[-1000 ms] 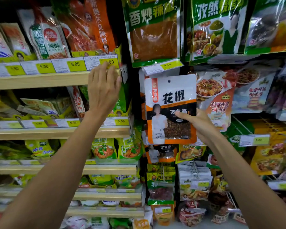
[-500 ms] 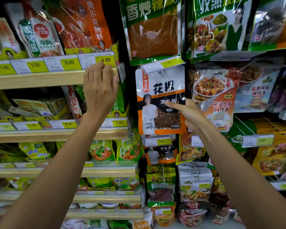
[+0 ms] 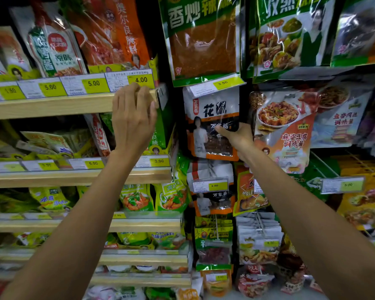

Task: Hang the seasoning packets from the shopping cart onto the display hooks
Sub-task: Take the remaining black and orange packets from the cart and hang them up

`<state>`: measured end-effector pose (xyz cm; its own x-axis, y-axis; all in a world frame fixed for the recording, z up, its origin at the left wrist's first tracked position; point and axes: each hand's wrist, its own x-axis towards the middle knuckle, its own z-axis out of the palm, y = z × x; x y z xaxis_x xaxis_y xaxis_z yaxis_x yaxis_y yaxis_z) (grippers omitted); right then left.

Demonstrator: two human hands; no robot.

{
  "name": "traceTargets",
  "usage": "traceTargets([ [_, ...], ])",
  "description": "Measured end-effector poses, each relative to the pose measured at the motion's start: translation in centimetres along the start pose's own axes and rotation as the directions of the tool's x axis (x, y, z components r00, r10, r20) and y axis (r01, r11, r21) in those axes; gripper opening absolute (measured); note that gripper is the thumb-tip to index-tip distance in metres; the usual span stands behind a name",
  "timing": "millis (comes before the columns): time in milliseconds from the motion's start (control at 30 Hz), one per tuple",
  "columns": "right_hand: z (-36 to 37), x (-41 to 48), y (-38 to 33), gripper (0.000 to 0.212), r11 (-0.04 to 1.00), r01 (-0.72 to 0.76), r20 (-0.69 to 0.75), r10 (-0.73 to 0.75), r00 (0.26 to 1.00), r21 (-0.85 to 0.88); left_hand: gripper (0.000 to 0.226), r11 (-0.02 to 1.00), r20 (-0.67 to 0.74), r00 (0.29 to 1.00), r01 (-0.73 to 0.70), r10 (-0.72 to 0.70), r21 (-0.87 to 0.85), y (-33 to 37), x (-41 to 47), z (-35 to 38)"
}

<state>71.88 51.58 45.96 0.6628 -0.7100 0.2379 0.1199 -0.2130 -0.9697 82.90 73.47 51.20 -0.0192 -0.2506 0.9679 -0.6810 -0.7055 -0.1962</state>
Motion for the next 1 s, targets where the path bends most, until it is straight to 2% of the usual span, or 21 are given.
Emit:
traceTargets([
  [300,-0.5,-3.6,0.7,0.039,0.954,0.069,-0.106,-0.104,0.989,-0.292,0.030,0.999,0.117,0.993,0.029,-0.024,-0.043,0.4,0.4,-1.5],
  [400,-1.3,-7.1,0.1,0.040,0.933,0.120,-0.118,-0.169,0.979,-0.339,0.026,0.997,0.059,0.998,0.017,-0.012,-0.077,1.2,0.3,-2.3],
  [533,-5.1,-11.8,1.2,0.032,0.939,0.103,-0.093,-0.141,0.986,-0.329,0.021,0.972,-0.008,0.999,-0.035,0.034,-0.234,4.7,-2.4,-3.4],
  [600,-8.3,-14.4,2.8,0.028,0.943,0.062,-0.102,-0.100,0.990,-0.327,0.021,0.937,0.097,0.995,0.005,0.031,-0.348,8.1,-5.0,-4.0],
  [633,-10.1,-15.8,3.7,0.026,0.942,0.033,-0.111,-0.074,0.991,-0.334,0.022,0.913,0.198,0.980,0.063,0.020,-0.403,10.2,-6.6,-4.3],
  [700,-14.1,-19.0,6.1,0.019,0.935,-0.068,-0.175,0.007,0.985,-0.347,0.026,0.813,0.461,0.887,0.274,-0.008,-0.514,15.3,-9.8,-5.4],
  [800,-20.1,-24.4,9.8,0.022,0.920,-0.278,-0.358,0.169,0.918,-0.277,0.024,0.536,0.792,0.611,0.664,0.013,-0.521,24.2,-13.8,-7.7],
  [867,-24.1,-28.6,12.1,0.020,0.897,-0.384,-0.458,0.253,0.852,-0.220,0.021,0.378,0.901,0.426,0.822,0.085,-0.425,30.3,-15.6,-9.1],
  [933,-28.4,-33.2,13.7,0.020,0.862,-0.460,-0.536,0.291,0.793,-0.213,0.022,0.223,0.949,0.247,0.931,0.193,-0.288,36.5,-16.6,-10.7],
  [1000,-32.9,-37.8,14.8,0.022,0.813,-0.549,-0.606,0.341,0.718,-0.193,0.024,0.121,0.943,0.149,0.974,0.298,-0.193,42.4,-17.6,-12.6],
])
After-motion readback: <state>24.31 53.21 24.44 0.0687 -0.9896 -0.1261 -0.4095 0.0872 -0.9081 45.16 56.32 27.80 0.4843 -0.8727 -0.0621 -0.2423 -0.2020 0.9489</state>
